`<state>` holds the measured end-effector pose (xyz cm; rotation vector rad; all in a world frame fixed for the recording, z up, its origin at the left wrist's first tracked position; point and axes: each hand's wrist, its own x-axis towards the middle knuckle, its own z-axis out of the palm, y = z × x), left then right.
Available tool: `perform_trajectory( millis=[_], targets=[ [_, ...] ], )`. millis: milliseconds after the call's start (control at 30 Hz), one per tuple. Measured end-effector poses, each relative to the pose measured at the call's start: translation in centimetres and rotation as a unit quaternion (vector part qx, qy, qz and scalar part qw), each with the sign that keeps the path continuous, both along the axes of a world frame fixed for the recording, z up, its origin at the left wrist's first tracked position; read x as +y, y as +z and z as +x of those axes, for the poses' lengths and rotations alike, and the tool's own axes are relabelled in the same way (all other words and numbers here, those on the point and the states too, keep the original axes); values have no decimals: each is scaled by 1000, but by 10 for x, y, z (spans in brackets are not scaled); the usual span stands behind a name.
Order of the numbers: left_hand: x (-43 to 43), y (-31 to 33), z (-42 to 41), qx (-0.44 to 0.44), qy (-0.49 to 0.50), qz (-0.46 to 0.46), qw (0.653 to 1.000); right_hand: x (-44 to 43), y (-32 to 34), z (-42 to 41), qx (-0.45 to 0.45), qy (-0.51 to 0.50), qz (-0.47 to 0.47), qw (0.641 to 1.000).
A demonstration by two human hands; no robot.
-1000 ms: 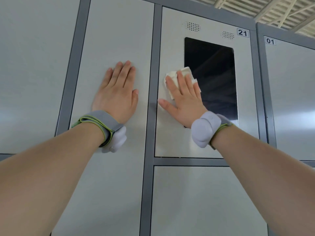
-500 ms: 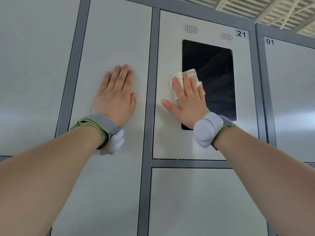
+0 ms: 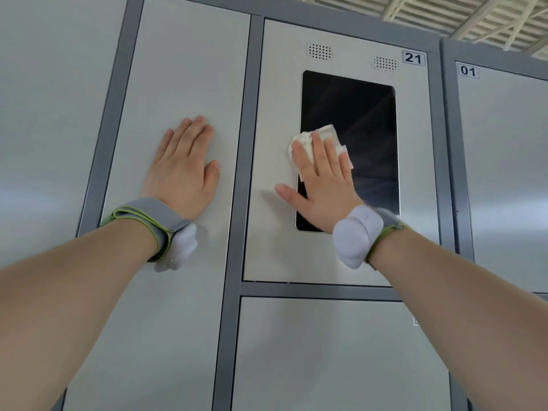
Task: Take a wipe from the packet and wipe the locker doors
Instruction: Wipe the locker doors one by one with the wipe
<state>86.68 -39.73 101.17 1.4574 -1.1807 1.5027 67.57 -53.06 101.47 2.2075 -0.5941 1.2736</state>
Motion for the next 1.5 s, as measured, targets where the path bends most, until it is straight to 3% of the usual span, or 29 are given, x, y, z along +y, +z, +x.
perform_trajectory(
  millis=[200, 433, 600, 700, 900, 1133, 1367, 1500],
  targets=[
    [-1, 0, -14, 57, 8, 7, 998, -2, -20, -18, 74, -21, -57, 995],
    [-9, 0, -36, 136, 25, 7, 990, -10, 15, -22, 4, -38, -7, 999],
    [-21, -21, -53, 90, 15, 3, 996, -19, -18, -35, 55, -15, -43, 997],
    [-37, -27, -63, 105, 6, 0, 994, -29, -14, -46, 75, -24, -60, 995],
    [-55, -38, -64, 98, 58, -33, 993, -35, 16, -44, -9, -23, -20, 999],
    [-55, -38, -64, 88, 90, -28, 992, -46, -18, -58, 57, -21, -79, 995],
    [-57, -40, -64, 88, 97, -35, 991, -52, 27, -54, -40, -47, -28, 998],
    [-56, -39, -63, 85, 90, -37, 992, -50, -4, -55, -5, -11, -49, 999]
  ],
)
